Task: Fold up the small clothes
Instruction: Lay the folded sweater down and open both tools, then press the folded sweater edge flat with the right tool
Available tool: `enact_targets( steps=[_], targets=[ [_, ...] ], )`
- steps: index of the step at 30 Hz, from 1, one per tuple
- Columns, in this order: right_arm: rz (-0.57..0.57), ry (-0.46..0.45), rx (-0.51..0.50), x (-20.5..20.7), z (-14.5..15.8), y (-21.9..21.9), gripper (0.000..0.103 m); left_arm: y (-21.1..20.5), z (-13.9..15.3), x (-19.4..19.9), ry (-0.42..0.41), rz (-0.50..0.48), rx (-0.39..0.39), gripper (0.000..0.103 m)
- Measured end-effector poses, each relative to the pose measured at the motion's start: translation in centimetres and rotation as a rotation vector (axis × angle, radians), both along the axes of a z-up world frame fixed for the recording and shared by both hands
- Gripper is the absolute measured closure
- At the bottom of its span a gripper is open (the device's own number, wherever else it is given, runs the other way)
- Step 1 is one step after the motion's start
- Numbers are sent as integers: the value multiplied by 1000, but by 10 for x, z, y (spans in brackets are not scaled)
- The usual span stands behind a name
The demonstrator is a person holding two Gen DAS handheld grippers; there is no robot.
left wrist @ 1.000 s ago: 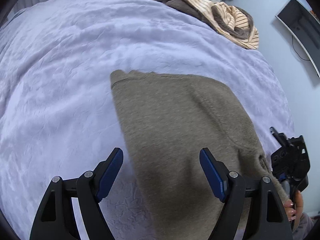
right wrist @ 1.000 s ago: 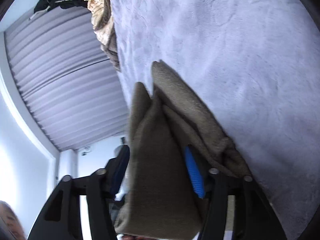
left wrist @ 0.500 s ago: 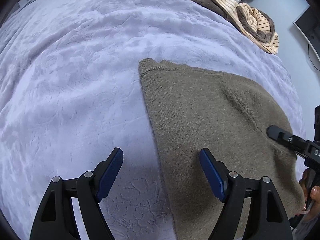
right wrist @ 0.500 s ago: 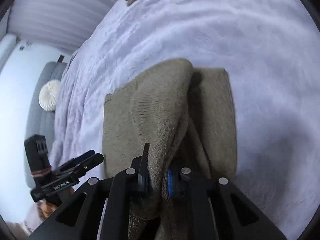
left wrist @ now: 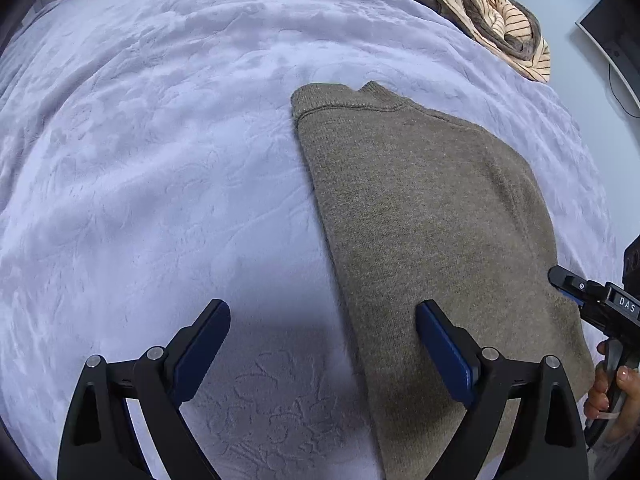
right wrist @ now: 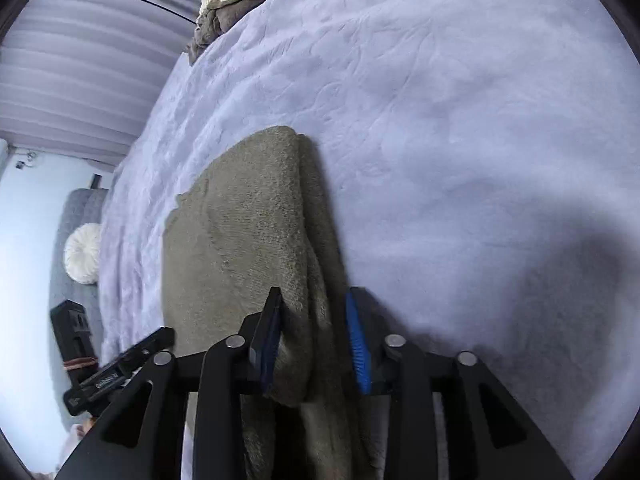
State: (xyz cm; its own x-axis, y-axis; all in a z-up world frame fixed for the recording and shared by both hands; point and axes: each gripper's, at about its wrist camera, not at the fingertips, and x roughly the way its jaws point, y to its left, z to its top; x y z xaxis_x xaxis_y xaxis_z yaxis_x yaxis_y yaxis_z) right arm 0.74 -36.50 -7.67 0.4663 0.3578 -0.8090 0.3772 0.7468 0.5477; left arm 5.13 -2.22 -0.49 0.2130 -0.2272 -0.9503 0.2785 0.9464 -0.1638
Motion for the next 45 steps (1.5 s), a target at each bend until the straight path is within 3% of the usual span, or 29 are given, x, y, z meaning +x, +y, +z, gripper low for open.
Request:
enact_targets(
  steps=[3, 7, 10, 12, 13, 17, 23, 28, 34, 38, 40, 43, 45],
  targets=[
    [-21, -16, 54, -18, 15, -6, 52, 7, 10, -8, 5, -11, 8, 8],
    [10, -95, 206, -53, 32, -7, 52, 13, 9, -29, 122, -47, -103, 8],
    [80, -66, 242, -59, 31, 10, 52, 9, 4, -47, 175, -56, -134, 8],
    [145, -17, 154, -58, 28, 24, 76, 1, 4, -58, 168, -72, -129, 8],
    [171, 2, 97, -57, 28, 30, 96, -3, 2, -64, 162, -76, -109, 8],
    [165, 64, 4, -67, 12, 30, 96, -16, -18, -86, 137, -138, 21, 8],
    [156, 73, 1, -87, -11, 22, 98, -4, -28, -106, 153, -123, 12, 8],
    [151, 105, -38, -94, 2, 23, 96, -1, -25, -109, 151, -126, 37, 8],
    [119, 76, -96, -96, 35, 18, 96, 4, -6, -111, 128, -84, 52, 8],
    [103, 20, -80, -87, 54, 13, 96, 4, 11, -102, 85, -50, 34, 8],
    [123, 10, -61, -75, 56, 16, 89, 6, 17, -98, 68, -27, 34, 8],
    [144, 15, -55, -55, 49, 27, 89, 5, 17, -85, 65, -1, 27, 8],
    [152, 54, -13, -41, 34, 32, 83, 6, 20, -81, 60, 10, 22, 8]
  ],
)
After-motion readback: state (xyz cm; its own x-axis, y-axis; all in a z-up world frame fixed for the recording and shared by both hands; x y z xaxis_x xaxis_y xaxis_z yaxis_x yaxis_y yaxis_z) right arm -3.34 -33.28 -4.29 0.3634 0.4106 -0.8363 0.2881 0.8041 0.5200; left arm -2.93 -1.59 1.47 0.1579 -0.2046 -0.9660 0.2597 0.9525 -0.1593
